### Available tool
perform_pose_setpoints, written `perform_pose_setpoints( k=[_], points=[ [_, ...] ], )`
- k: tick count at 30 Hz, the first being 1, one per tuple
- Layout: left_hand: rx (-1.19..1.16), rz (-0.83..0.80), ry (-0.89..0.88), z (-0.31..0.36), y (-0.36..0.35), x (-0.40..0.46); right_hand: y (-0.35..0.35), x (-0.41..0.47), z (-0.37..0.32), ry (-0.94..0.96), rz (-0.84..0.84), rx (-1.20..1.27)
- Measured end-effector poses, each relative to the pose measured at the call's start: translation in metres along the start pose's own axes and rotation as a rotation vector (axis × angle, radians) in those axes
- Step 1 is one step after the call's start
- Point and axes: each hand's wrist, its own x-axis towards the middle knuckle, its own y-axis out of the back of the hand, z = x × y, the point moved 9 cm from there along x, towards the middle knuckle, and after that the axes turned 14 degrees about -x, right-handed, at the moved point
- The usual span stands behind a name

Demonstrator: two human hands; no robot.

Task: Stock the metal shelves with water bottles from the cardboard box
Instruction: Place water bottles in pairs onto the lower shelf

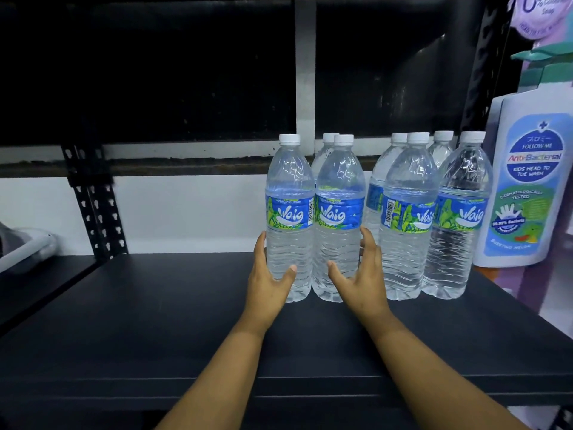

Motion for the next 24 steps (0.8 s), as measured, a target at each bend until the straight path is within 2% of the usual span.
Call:
perform_pose_setpoints(
  k=[6,14,20,24],
  points=[
    [0.008,0.004,-0.034,0.0036,-0.0005,0.0016,-0.0006,0.0009,-0.0003,-0.008,0.007,-0.07],
    [0.051,0.048,-0.054,0.0041,0.004,0.0023,0.0011,0.0008,-0.0015,-0.033,-0.033,-0.039],
    [0.193,0.089,-0.096,0.0072,0.0053,0.0028,-0.0009,0.0007,-0.0017,-0.043,-0.061,-0.057],
    [0.109,0.057,-0.077,0.006,0.004,0.0027,-0.0016,0.0021,-0.0024,-0.036,-0.072,-0.055]
  ],
)
